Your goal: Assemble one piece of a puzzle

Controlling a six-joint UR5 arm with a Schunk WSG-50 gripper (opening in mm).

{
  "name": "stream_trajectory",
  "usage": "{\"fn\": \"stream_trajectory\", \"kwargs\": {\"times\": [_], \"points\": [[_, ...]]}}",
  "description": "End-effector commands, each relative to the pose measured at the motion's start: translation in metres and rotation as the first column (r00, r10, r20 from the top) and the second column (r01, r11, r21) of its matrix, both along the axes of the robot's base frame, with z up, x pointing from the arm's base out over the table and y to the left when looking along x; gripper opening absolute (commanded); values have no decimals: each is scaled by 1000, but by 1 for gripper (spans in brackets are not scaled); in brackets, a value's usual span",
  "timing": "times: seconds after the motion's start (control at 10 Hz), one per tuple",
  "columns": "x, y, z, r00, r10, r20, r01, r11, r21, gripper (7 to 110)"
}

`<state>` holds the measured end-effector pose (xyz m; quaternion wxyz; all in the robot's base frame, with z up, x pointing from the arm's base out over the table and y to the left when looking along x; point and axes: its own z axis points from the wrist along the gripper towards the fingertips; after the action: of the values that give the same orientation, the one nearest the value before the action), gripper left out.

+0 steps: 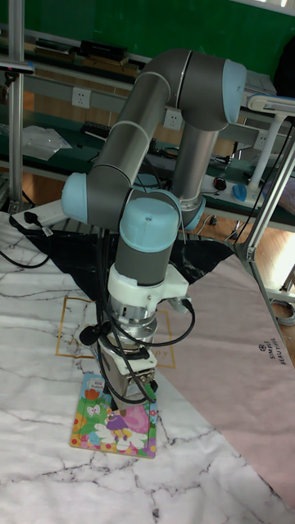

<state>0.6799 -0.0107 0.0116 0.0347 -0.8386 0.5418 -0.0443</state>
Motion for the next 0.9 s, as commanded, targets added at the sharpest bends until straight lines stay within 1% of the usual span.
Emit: {"fn": "stream_trajectory", "kwargs": {"times": [0.0, 0.2, 0.4, 0.5, 0.8], "points": [[-2, -1, -2, 997, -70, -13, 70, 997, 12, 22], [-3, -6, -1, 992, -126, -15, 126, 992, 1, 22], [-6, -10, 0, 980, -199, -26, 199, 980, -5, 22], [-6, -12, -1, 973, -232, -23, 232, 973, -11, 22], [-6, -12, -3, 956, -292, -28, 292, 956, -4, 22]]}}
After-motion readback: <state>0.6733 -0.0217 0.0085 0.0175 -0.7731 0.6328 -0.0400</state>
